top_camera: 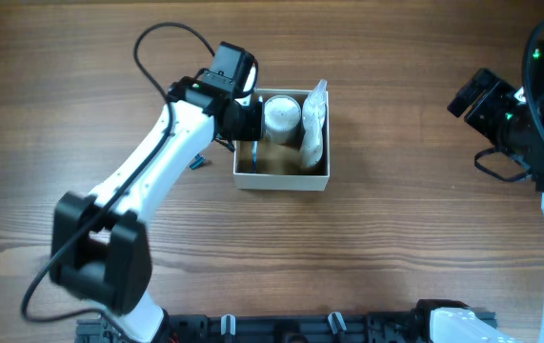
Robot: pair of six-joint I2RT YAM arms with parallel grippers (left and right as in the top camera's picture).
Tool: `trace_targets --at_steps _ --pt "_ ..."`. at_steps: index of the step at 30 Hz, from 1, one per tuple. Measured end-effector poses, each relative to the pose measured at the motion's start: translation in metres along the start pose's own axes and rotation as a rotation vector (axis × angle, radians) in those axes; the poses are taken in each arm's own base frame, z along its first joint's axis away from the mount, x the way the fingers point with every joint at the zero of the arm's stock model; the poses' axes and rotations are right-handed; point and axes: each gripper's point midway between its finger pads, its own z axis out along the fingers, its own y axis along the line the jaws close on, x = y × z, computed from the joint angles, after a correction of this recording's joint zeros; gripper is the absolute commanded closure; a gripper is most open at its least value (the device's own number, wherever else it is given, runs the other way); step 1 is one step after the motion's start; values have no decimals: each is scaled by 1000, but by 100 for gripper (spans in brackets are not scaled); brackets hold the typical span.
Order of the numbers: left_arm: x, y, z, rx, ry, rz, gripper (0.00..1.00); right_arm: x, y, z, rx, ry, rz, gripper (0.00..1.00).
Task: Pack container
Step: 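Place the toothbrush upright into the box's left side, then grasp the blue razor handle with the left gripper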
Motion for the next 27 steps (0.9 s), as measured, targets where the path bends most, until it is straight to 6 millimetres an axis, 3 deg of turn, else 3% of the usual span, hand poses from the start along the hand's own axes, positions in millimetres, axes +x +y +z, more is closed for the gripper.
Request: trace_targets --at_steps 5,11,15,19,24,27 --pt "0 12 -47 -60 -71 -19 42 0 0 0 0 0 0 0" --pt "-5 61 -51 -182 -72 -104 38 0 0 0 0 0 0 0" --pt "-4 104 -30 -247 -20 -210 39 0 0 0 0 0 0 0" --pt "7 139 9 -259 85 -307 46 0 0 0 0 0 0 0" --pt "22 152 55 -230 180 -356 49 0 0 0 0 0 0 0" --pt "28 153 70 -220 209 -364 50 0 0 0 0 0 0 0"
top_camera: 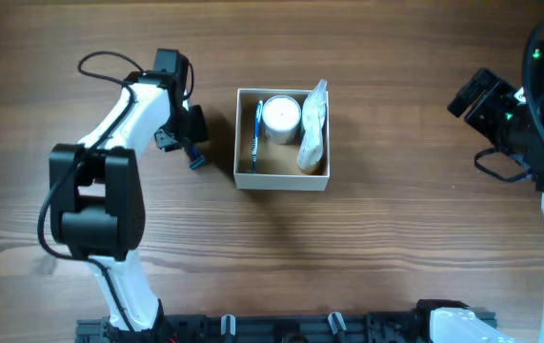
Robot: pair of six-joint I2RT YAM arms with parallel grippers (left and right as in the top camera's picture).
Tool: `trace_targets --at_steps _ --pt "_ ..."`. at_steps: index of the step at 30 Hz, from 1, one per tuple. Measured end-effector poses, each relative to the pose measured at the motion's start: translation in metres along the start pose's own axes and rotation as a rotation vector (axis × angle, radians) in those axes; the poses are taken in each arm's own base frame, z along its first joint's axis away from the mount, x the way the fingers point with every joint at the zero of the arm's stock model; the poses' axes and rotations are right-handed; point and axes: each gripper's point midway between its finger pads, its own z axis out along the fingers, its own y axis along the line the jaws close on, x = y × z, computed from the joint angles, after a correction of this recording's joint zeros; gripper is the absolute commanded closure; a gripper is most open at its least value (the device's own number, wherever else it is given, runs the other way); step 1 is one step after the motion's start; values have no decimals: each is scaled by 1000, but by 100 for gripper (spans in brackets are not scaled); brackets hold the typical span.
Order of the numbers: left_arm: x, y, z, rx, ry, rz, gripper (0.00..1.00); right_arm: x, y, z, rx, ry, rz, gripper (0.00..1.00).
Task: Pack container
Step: 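Grasp the blue razor handle with the left gripper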
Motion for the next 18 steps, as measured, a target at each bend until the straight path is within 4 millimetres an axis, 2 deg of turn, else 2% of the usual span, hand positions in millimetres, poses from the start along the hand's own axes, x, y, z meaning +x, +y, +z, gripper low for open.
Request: trace_targets --at_steps 10,11,13,16,17,18 --pt "-3 -1 4 2 -7 -3 52 0 0 0 0 0 0 0" --pt "-3 1 5 -5 -7 -4 54 0 0 0 0 0 0 0" --pt "-2 5 12 -28 3 -7 66 0 0 0 0 0 0 0" --pt "-1 7 13 -41 3 -14 76 0 0 0 0 0 0 0" --pt "-2 8 13 -44 3 -15 85 0 0 0 0 0 0 0" --pt "-1 8 13 -46 4 -16 87 0 0 0 0 0 0 0"
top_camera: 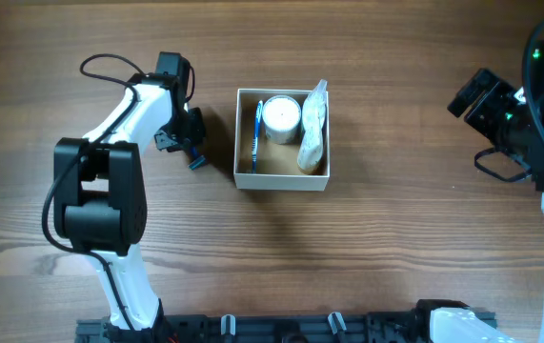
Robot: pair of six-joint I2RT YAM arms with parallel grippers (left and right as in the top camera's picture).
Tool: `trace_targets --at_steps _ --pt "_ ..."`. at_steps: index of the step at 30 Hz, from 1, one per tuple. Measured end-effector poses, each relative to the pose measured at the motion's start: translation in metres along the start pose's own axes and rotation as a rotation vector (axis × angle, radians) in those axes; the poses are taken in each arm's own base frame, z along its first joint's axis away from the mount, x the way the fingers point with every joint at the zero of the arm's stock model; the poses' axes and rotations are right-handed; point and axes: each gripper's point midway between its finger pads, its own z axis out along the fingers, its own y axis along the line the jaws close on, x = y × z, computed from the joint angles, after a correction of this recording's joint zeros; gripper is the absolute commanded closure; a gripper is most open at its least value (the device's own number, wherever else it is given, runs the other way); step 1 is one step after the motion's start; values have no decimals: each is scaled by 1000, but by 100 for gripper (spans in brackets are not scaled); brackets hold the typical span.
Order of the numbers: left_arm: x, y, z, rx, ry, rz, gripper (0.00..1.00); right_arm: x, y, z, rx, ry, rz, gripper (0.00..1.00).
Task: Pack container
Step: 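Grasp the blue razor handle with the left gripper, then lower the razor into the box beside the toothbrush, release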
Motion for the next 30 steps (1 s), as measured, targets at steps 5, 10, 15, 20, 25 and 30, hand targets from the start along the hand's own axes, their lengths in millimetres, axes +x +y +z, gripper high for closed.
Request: trace_targets --at_steps 5,10,15,20,25,30 --pt "13 7 -3 -31 57 0 94 0 0 0 0 0 0 0" --pt "14 6 -36 -38 76 3 95 0 0 0 0 0 0 0" --pt "-12 -24 -124 56 -139 46 96 0 0 0 0 0 0 0" --pt "3 -82 -212 197 -365 182 96 0 0 0 0 0 0 0" --pt "28 -127 -210 235 -361 298 95 0 0 0 0 0 0 0" --pt "33 -140 -160 184 -262 329 92 0 0 0 0 0 0 0"
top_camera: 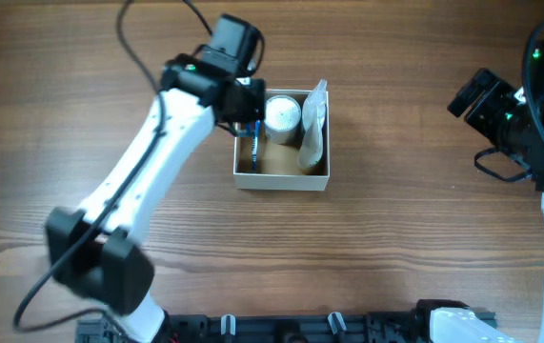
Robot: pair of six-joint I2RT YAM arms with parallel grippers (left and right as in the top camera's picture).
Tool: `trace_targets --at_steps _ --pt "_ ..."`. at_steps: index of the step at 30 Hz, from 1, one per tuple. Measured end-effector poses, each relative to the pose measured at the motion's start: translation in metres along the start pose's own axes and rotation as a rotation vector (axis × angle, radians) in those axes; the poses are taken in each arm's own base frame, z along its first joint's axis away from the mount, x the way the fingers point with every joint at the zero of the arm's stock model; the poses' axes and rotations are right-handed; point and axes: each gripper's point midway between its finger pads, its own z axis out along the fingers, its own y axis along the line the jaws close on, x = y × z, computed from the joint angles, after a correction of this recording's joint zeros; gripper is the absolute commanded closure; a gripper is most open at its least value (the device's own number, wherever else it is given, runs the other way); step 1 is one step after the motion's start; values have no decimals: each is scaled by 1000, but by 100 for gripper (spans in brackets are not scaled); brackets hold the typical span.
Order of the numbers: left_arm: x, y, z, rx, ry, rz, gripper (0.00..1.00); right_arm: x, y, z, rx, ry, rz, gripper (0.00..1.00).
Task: Pack container
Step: 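Lower the razor into the box beside the toothbrush, release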
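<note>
A white cardboard box stands mid-table. It holds a white round tub, a clear plastic bag along its right wall and a blue pen-like stick along its left wall. My left gripper hangs over the box's back left corner. The wrist hides most of its fingers, and a small dark blue item shows at the tips. My right gripper is raised at the far right, away from the box, and its fingers are not readable.
The left arm crosses the table diagonally from the front left to the box. The right arm's base stands at the right edge. Bare wood tabletop surrounds the box.
My left gripper was on the table left of the box, at a small dark blue item. It is now over the box's back left corner, and the item has left that spot.
My left gripper was first at the box's left side by the blue stick, with a small dark item lying on the table to the left. At the two later moments it was down at that item. Now it is back over the box. The right arm never moved.
</note>
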Motion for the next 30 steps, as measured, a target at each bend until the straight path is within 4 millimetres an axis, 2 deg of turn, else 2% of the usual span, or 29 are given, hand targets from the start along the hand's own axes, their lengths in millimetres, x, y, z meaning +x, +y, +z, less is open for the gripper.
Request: trace_targets --at_steps 3,5,6,12,15,19,20,21,26,30 --pt "12 5 31 -31 76 1 76 0 0 0 0 0 0 0" --pt "17 7 44 -44 107 2 58 0 0 0 0 0 0 0" --pt "18 8 47 -47 114 -1 56 0 0 0 0 0 0 0" --pt "20 9 50 -50 122 0 44 0 0 0 0 0 0 0" --pt "21 9 40 -49 119 -1 36 0 0 0 0 0 0 0" --pt "23 10 4 -38 91 0 27 0 0 0 0 0 0 0" --pt "23 10 -7 -33 78 -1 16 0 0 0 0 0 0 0" --pt "24 10 -22 -25 60 -1 0 0 0 0 0 0 0 0" --pt "29 11 -95 25 -64 0 0 0 0 0 0 0 0 0" --pt "51 20 -154 55 -138 1 0 0 0 0 0 0 0 0"
